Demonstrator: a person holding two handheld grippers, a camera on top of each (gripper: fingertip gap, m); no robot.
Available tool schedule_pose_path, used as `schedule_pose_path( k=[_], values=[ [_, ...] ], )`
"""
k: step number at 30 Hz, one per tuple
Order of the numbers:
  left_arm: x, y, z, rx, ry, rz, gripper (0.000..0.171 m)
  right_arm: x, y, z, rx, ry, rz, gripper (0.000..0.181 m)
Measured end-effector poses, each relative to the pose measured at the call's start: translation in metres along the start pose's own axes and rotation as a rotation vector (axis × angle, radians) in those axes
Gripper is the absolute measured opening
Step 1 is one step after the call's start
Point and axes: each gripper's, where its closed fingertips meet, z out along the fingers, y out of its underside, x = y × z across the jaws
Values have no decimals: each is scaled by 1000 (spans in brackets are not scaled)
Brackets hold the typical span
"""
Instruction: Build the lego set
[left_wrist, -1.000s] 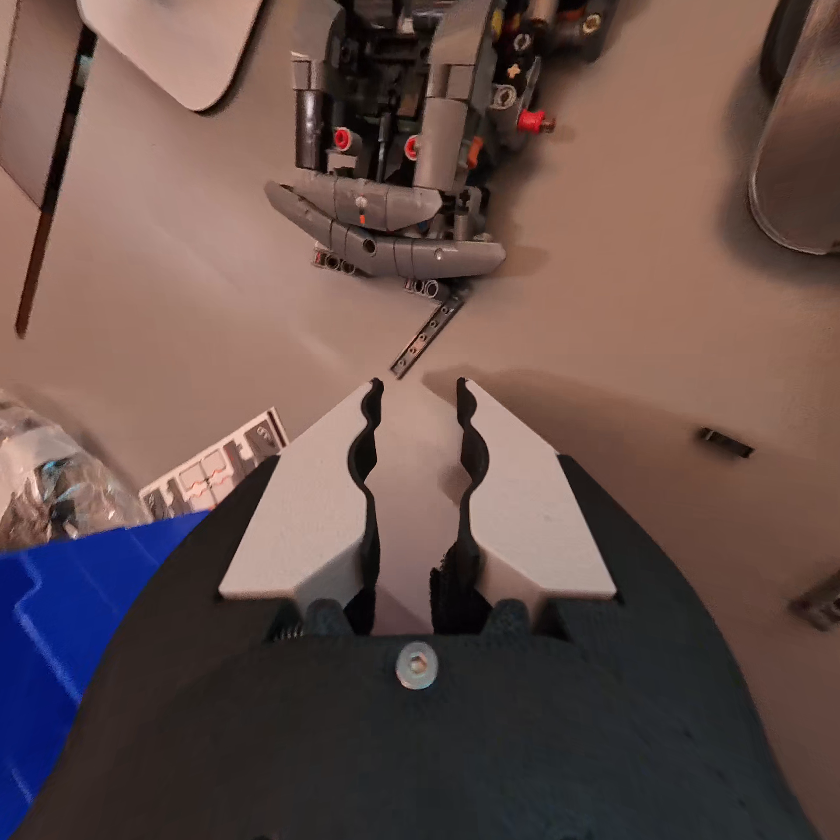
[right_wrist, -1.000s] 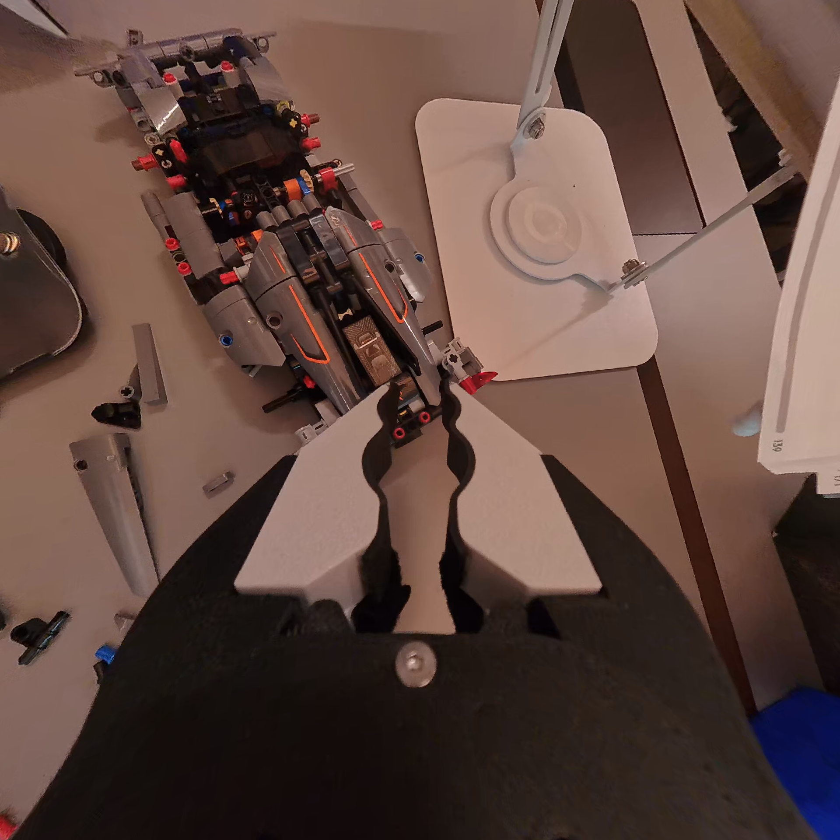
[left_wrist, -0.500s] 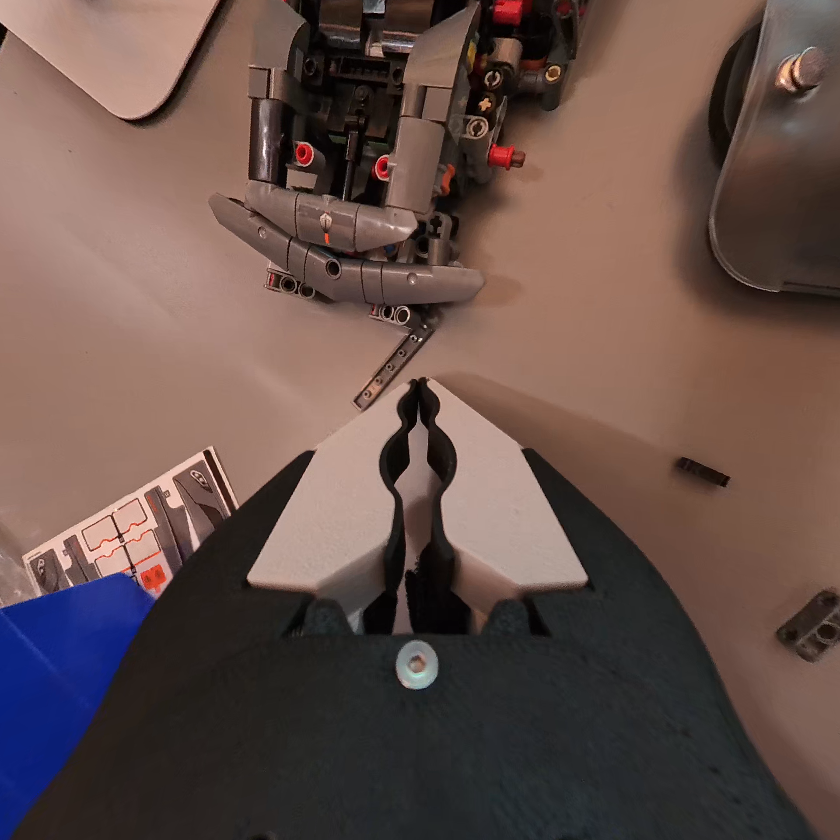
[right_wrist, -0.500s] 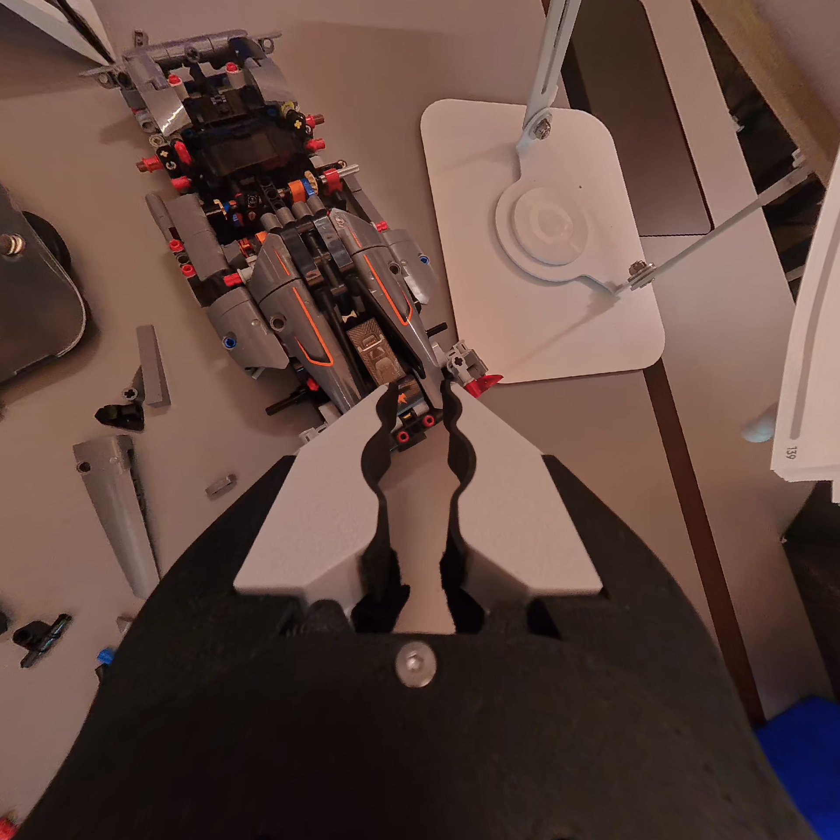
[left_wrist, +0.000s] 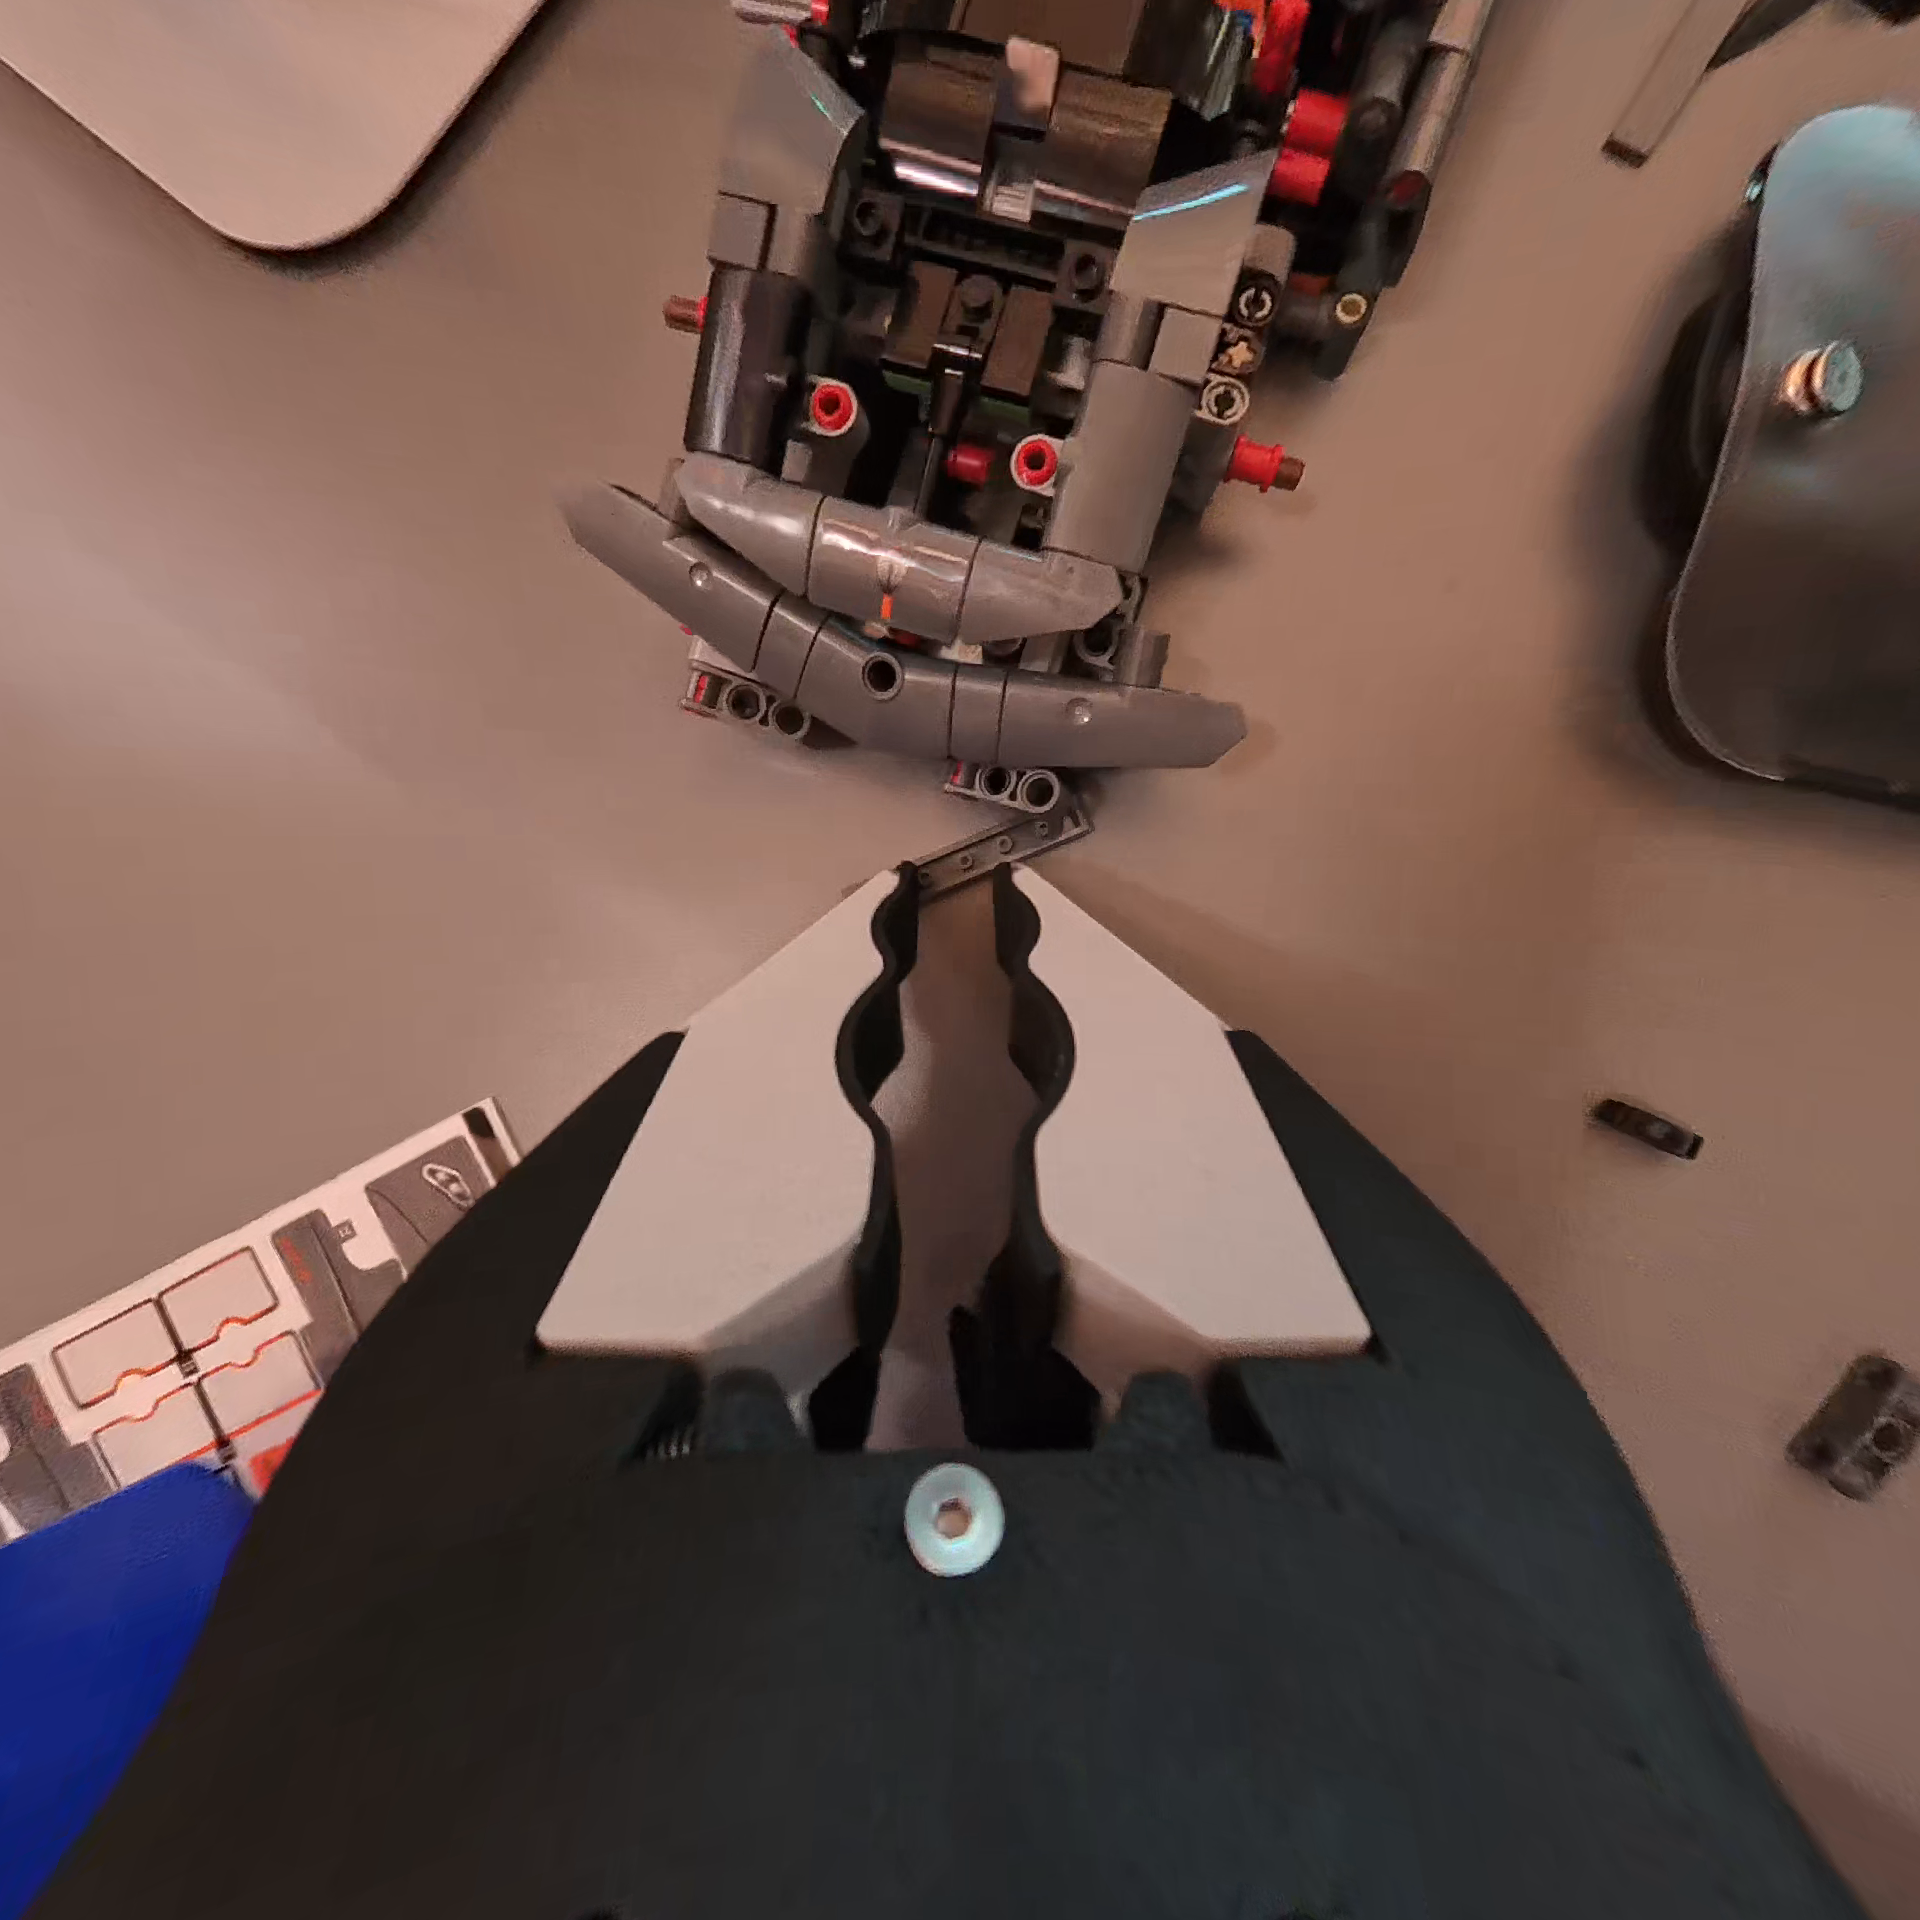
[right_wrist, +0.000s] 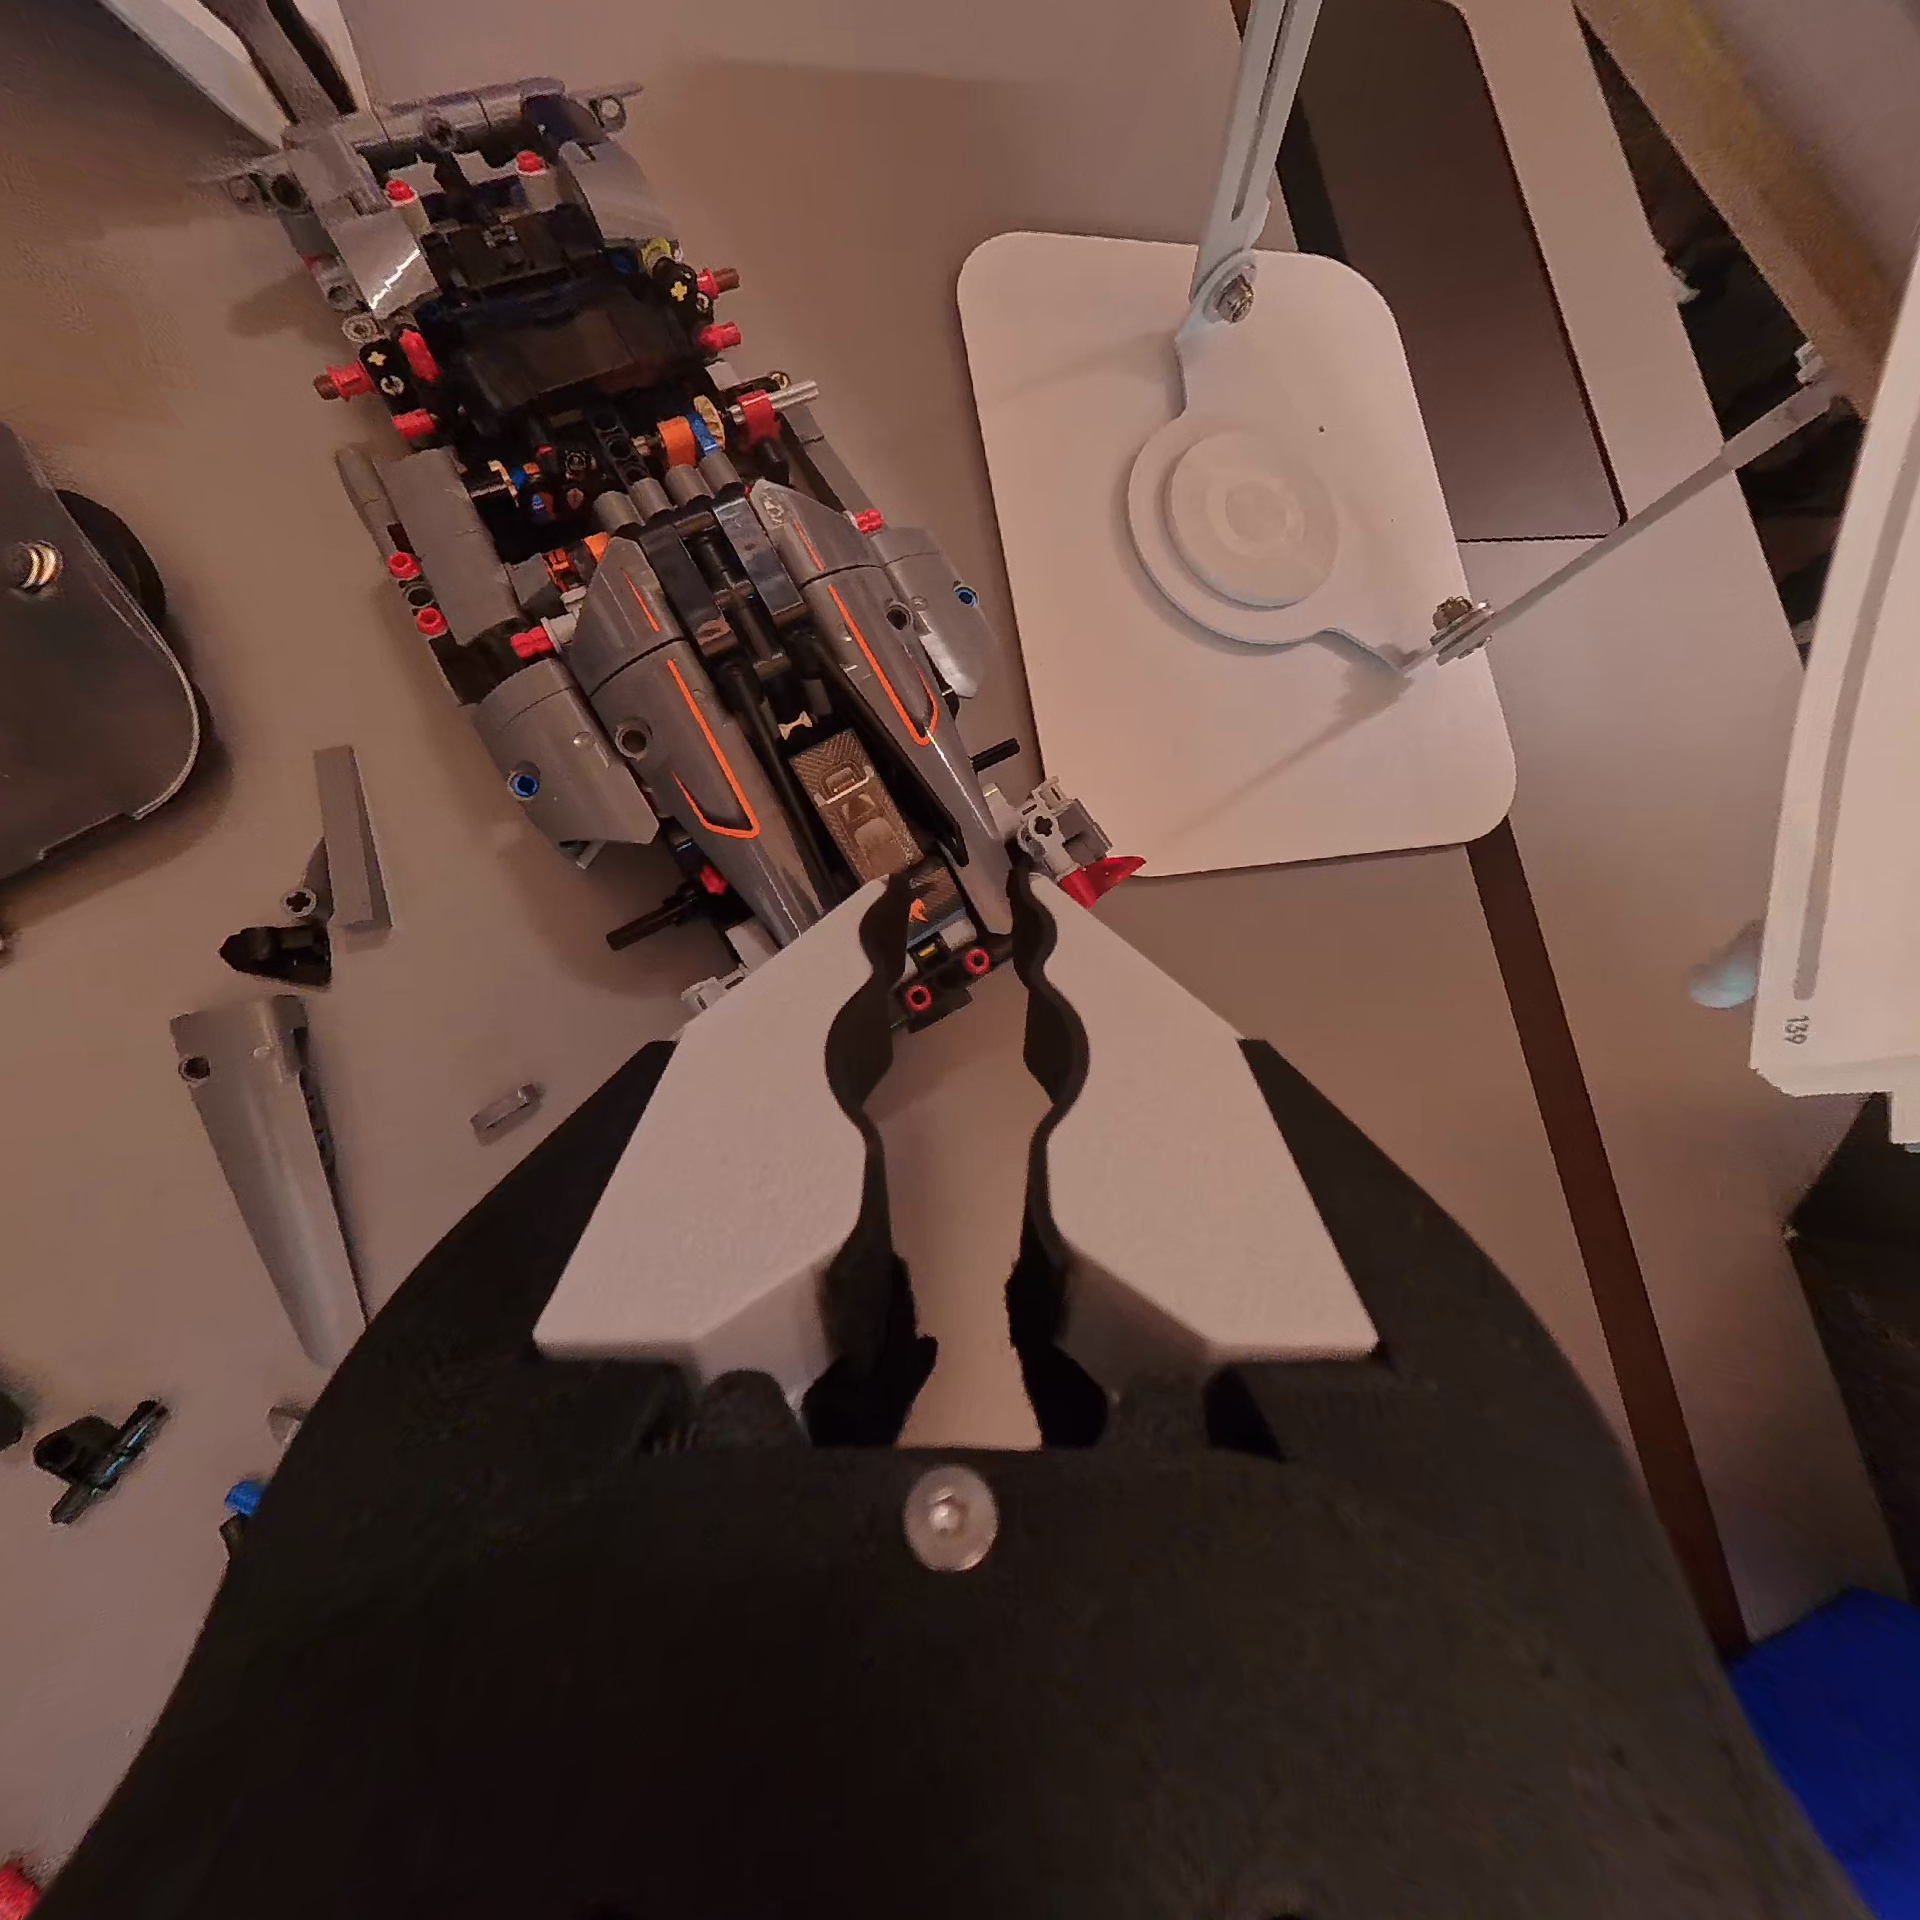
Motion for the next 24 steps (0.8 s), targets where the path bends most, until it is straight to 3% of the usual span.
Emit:
schedule_pose_path(
  k=[4, 11, 13, 17, 20, 24],
  values=[
    [9, 2, -3, 27, 14, -19, 1, -2, -1, 0, 0, -4, -3, 18],
    [38, 12, -13, 41, 49, -88, 0, -5, -5, -2, 8, -3, -13, 18],
    [38, 14, -16, 33, -15, -40, 0, -5, -5, -2, 10, -5, -11, 18],
    [41, 8, -22, 61, 9, -25, 27, -6, -4, -1, 5, -10, -11, 18],
    [43, 16, -19, -13, 22, 34, 35, -6, -5, -1, 7, -10, -12, 18],
    [47, 14, -12, -28, 54, 50, 17, -5, -3, -1, 5, -11, -8, 18]
  ],
)
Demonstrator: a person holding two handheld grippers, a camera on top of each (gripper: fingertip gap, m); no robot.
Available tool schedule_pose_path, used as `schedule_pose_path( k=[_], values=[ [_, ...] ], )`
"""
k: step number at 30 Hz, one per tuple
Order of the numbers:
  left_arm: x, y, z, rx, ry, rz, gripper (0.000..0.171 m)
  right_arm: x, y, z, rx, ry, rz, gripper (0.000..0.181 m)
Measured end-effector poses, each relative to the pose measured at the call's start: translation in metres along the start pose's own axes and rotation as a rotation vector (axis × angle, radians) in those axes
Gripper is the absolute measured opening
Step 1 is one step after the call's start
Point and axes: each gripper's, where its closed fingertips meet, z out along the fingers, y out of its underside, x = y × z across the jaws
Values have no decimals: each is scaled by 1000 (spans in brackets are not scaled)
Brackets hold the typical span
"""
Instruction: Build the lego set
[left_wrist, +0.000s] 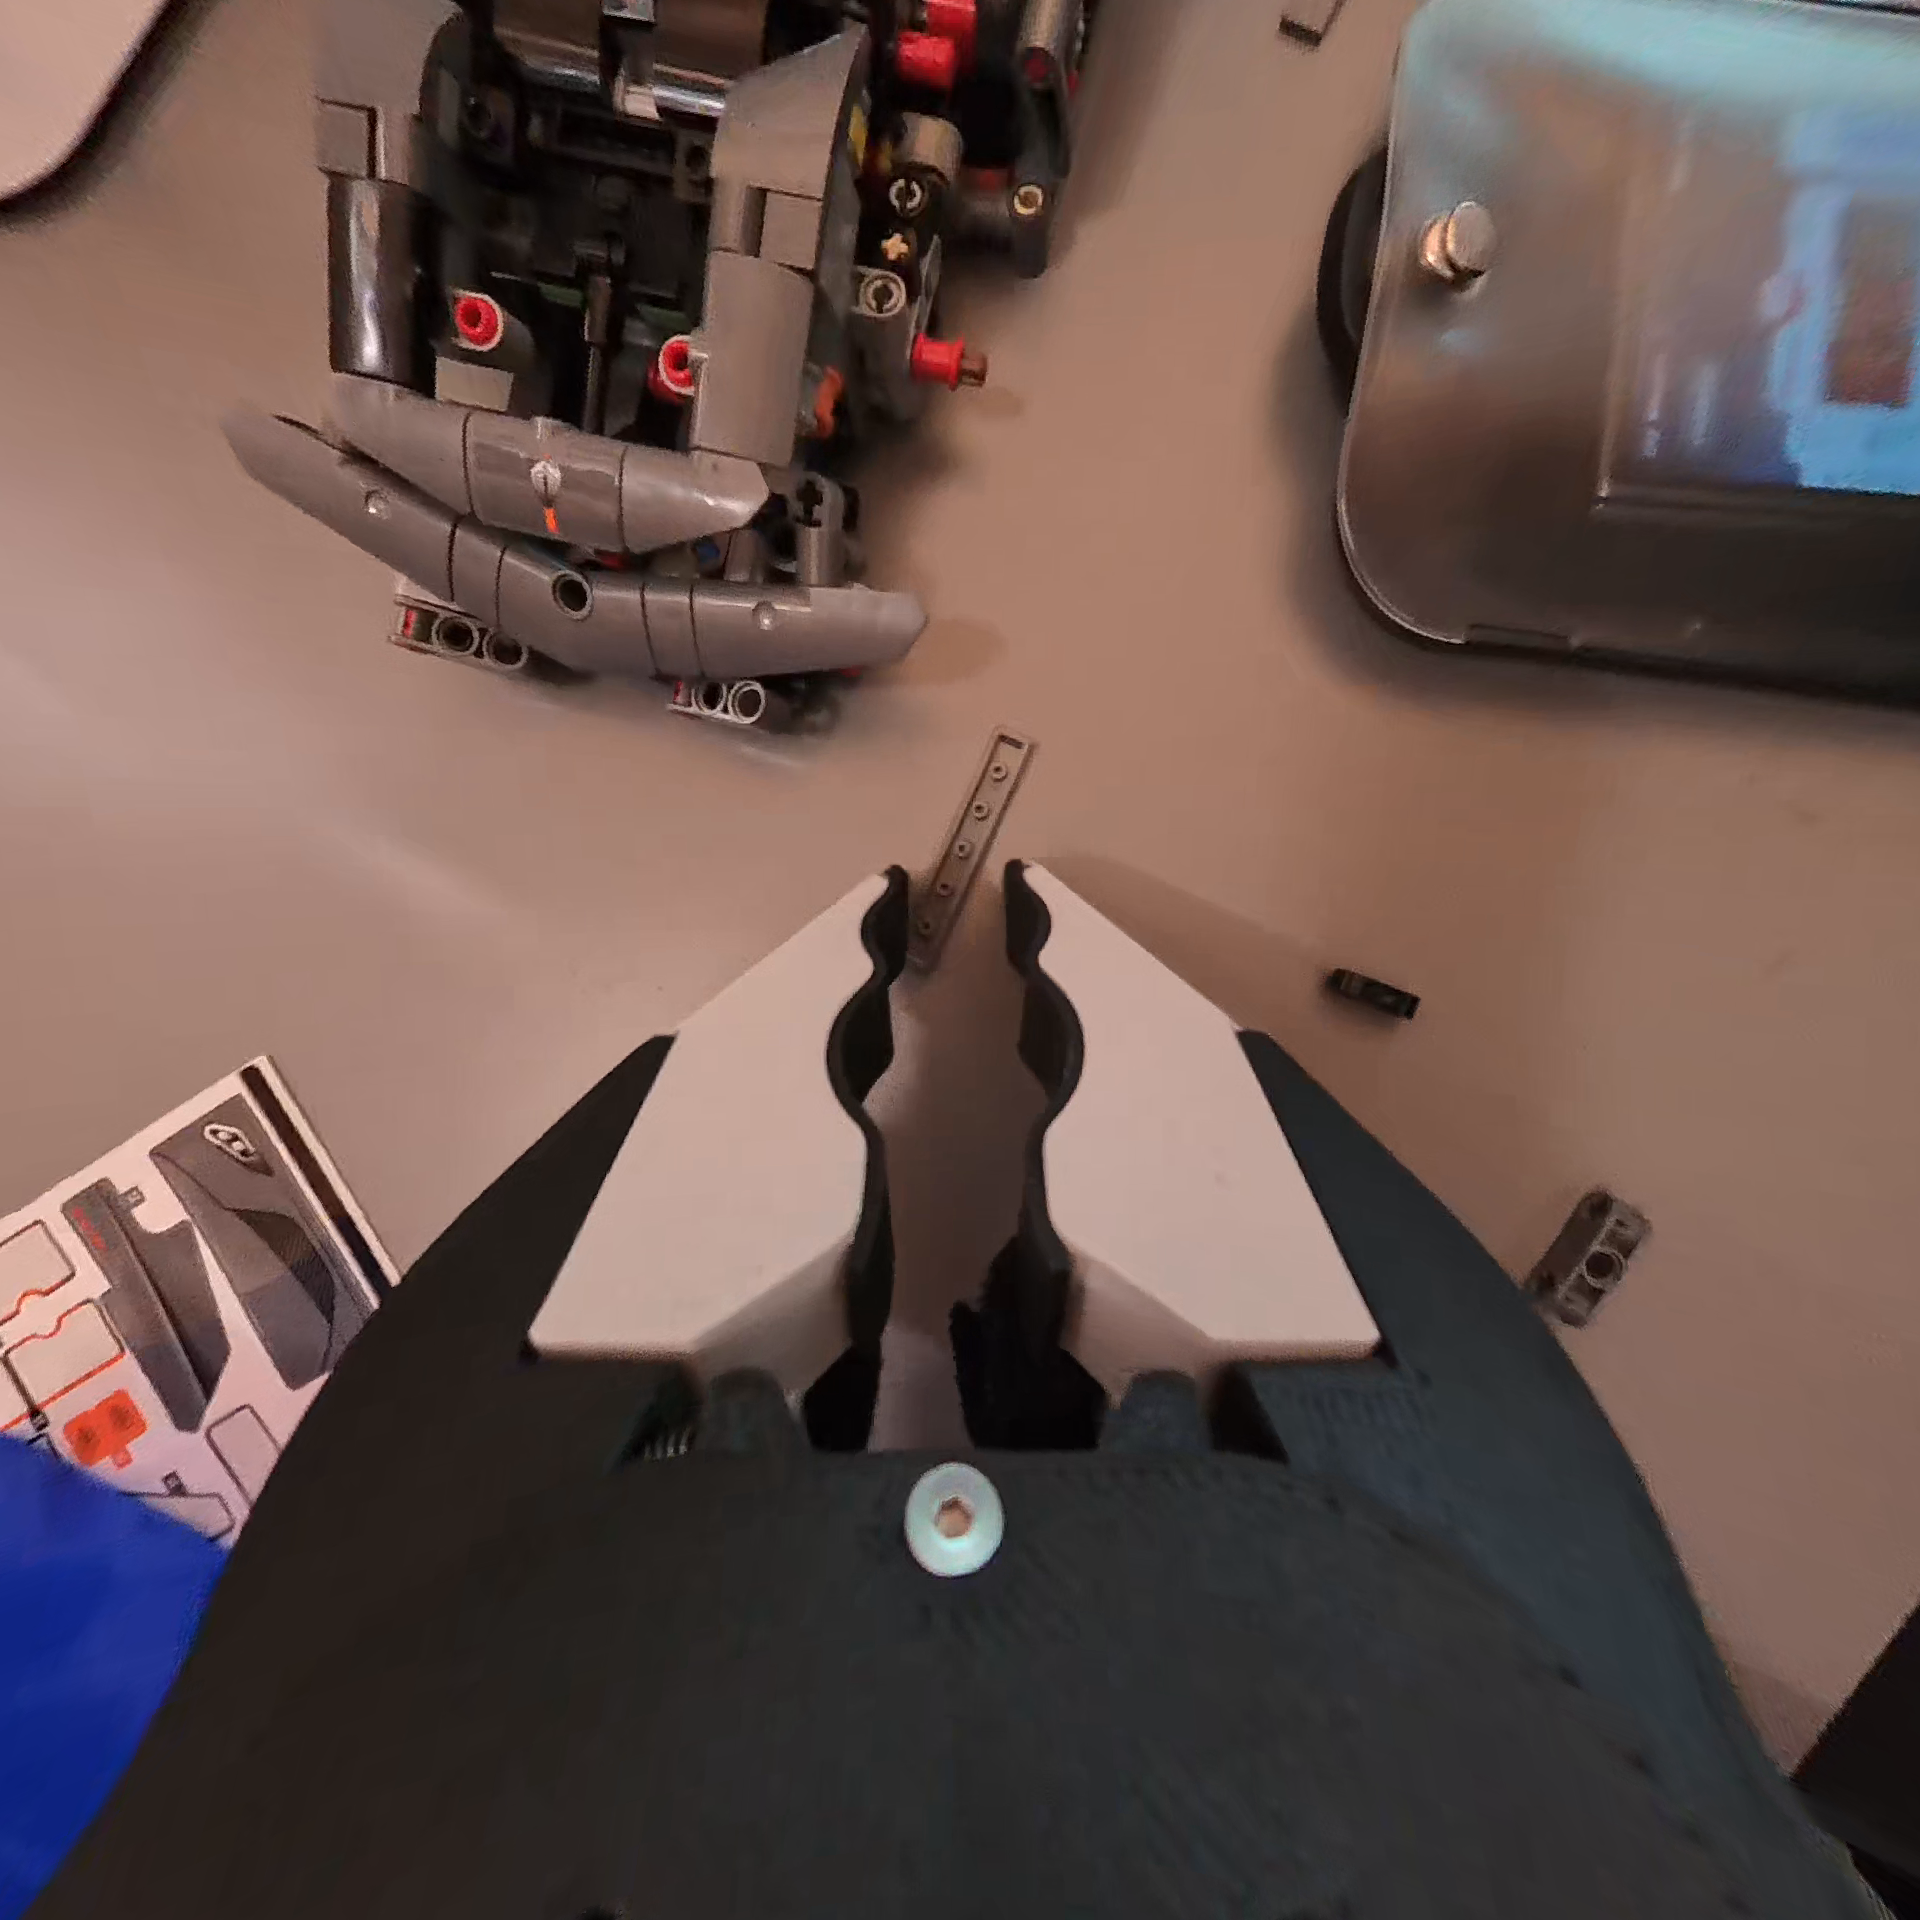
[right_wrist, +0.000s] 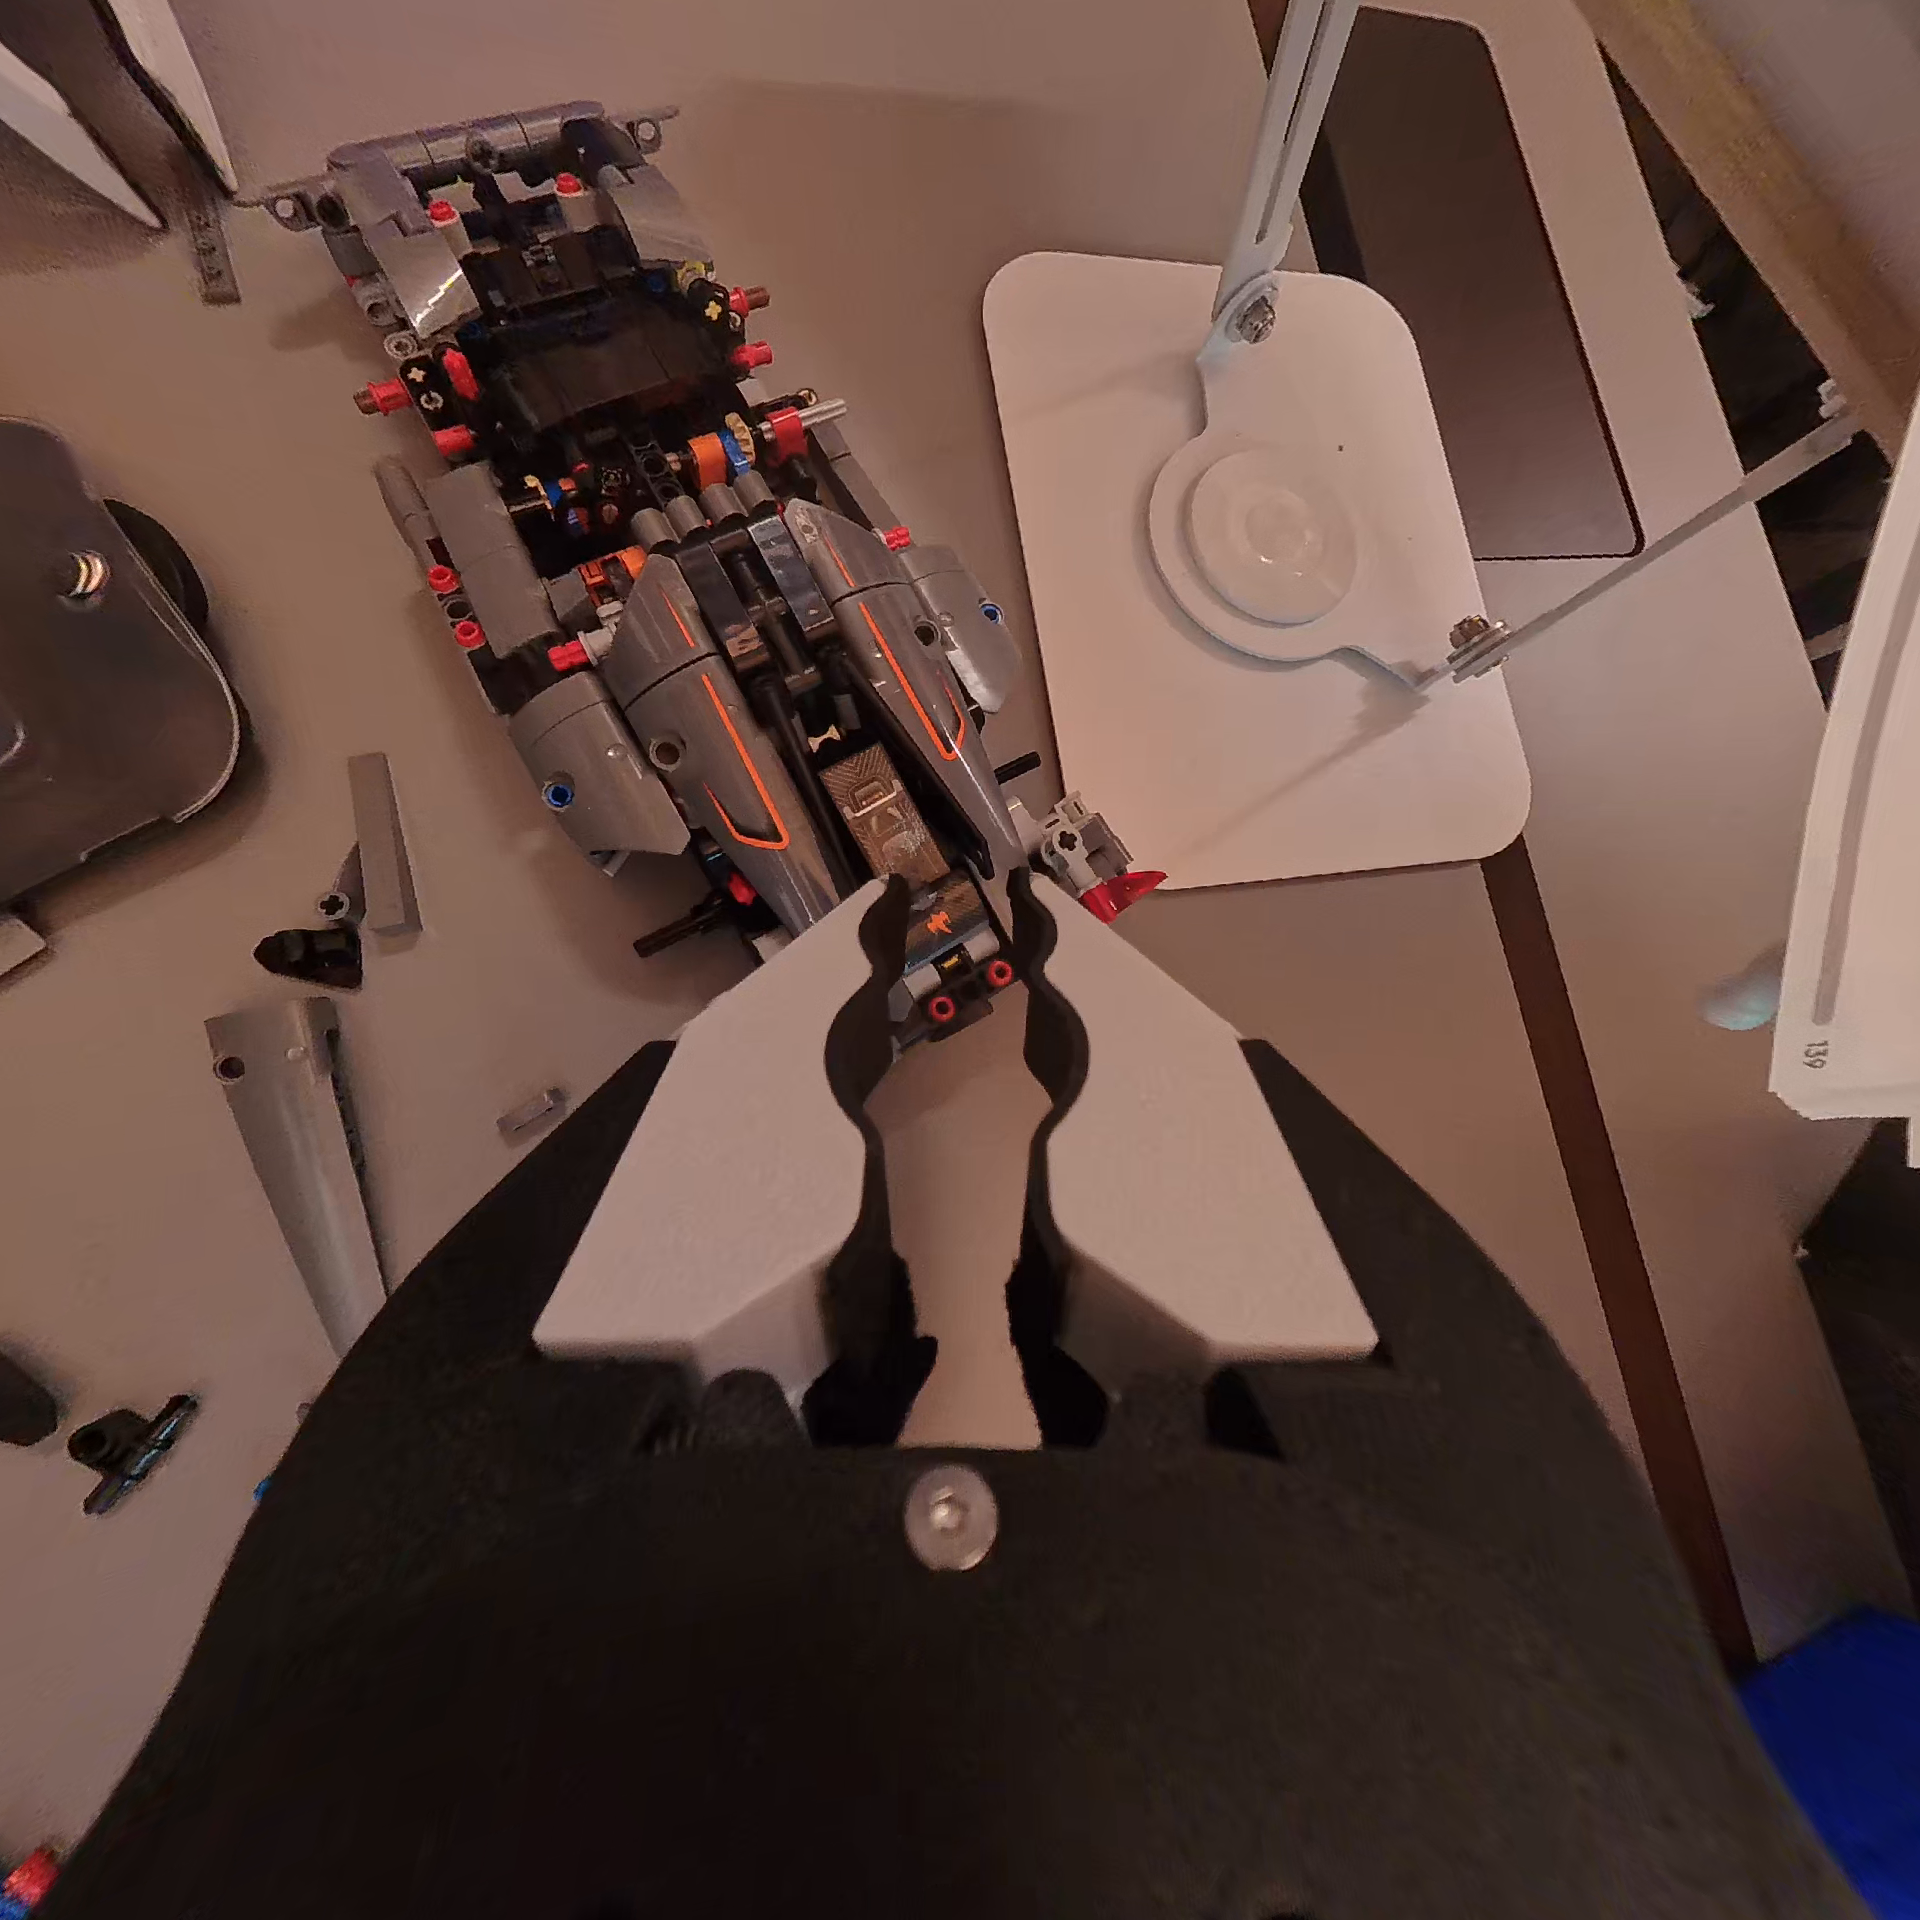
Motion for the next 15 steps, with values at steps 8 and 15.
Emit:
schedule_pose_path(
  k=[8, 15],
  values=[
    [-4, -2, -1, 67, -55, -66, 5, -4, -7, -3, 24, -12, 2, 18],
    [14, -38, -16, 216, 63, -172, 5, -39, -40, -13, 98, -39, -146, 21]
  ],
)
